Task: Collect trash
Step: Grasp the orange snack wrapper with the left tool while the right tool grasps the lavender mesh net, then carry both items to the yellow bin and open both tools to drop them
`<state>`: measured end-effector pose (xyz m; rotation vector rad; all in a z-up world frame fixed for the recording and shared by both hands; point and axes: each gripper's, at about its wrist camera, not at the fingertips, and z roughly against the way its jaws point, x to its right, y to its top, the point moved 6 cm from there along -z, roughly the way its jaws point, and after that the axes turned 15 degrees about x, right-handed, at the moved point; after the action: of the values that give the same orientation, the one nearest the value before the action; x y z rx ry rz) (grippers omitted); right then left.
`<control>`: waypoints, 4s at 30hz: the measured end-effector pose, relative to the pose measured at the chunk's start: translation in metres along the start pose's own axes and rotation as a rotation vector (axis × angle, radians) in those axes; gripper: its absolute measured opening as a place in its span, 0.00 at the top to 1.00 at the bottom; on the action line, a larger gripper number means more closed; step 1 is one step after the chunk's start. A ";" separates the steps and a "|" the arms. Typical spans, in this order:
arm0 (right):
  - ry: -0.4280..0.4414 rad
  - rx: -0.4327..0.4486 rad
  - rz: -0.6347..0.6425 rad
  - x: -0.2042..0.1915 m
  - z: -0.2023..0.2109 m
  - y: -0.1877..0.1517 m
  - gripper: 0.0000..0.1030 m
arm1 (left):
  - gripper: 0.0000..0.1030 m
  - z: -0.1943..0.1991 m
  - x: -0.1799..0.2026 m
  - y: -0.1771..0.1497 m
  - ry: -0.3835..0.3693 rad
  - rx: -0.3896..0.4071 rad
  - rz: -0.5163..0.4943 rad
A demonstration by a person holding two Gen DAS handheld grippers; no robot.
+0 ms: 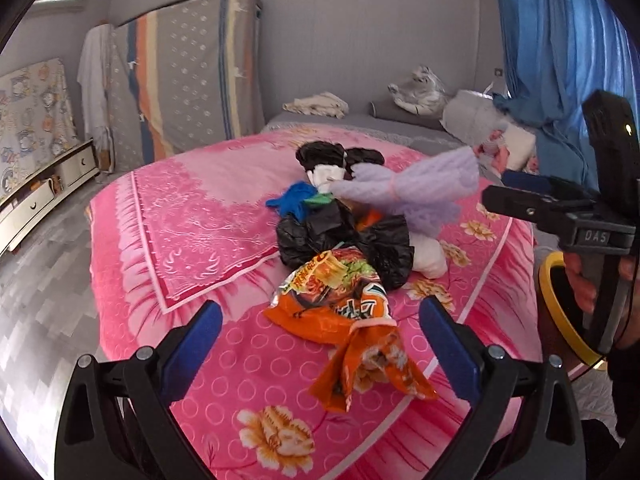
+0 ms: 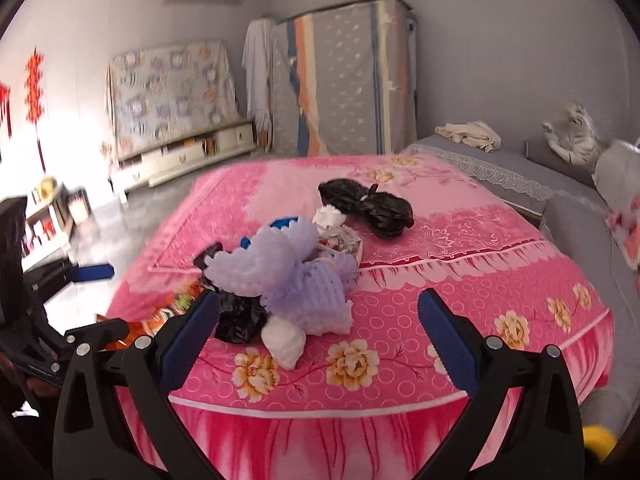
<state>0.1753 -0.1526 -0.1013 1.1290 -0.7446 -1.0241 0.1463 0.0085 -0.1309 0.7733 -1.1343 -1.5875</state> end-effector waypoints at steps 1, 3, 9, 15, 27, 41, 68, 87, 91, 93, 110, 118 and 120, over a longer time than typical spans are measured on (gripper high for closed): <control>0.003 -0.013 0.017 -0.002 -0.004 -0.001 0.08 | 0.08 -0.003 0.001 0.000 -0.002 -0.004 -0.008; 0.029 -0.027 0.019 -0.005 -0.013 -0.001 0.08 | 0.08 -0.010 0.003 -0.001 -0.014 -0.016 -0.007; 0.057 -0.045 -0.010 -0.004 -0.033 -0.001 0.08 | 0.08 -0.030 -0.002 -0.013 -0.029 -0.094 0.040; 0.073 -0.081 -0.044 -0.006 -0.050 -0.006 0.08 | 0.08 -0.039 -0.009 -0.018 -0.001 -0.104 0.054; 0.050 -0.111 -0.092 -0.004 -0.062 -0.013 0.62 | 0.50 -0.042 -0.013 -0.031 -0.042 -0.133 0.120; 0.050 0.000 -0.260 0.014 -0.016 0.013 0.76 | 0.59 -0.004 -0.024 -0.009 -0.070 -0.020 0.207; -0.117 0.222 -0.414 0.073 0.100 0.026 0.80 | 0.59 0.000 0.042 0.052 -0.183 0.097 0.100; -0.554 0.343 -0.422 0.154 0.250 0.005 0.80 | 0.59 -0.042 0.208 0.094 -0.531 0.095 -0.025; -0.646 0.326 -0.418 0.166 0.274 -0.009 0.80 | 0.59 -0.047 0.245 0.094 -0.597 0.076 -0.037; -0.694 0.305 -0.416 0.173 0.284 -0.017 0.80 | 0.59 -0.050 0.265 0.092 -0.631 0.067 -0.046; -0.920 0.105 -0.450 0.206 0.307 -0.092 0.81 | 0.59 -0.070 0.350 0.034 -0.736 -0.076 -0.093; -0.926 0.105 -0.502 0.213 0.313 -0.101 0.81 | 0.59 -0.077 0.355 0.015 -0.743 -0.129 -0.102; -0.929 0.108 -0.503 0.214 0.315 -0.099 0.81 | 0.59 -0.076 0.354 0.014 -0.745 -0.130 -0.101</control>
<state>-0.0513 -0.4738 -0.1105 0.9145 -1.2823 -2.0091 0.1126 -0.3527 -0.1282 0.1333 -1.4984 -2.0895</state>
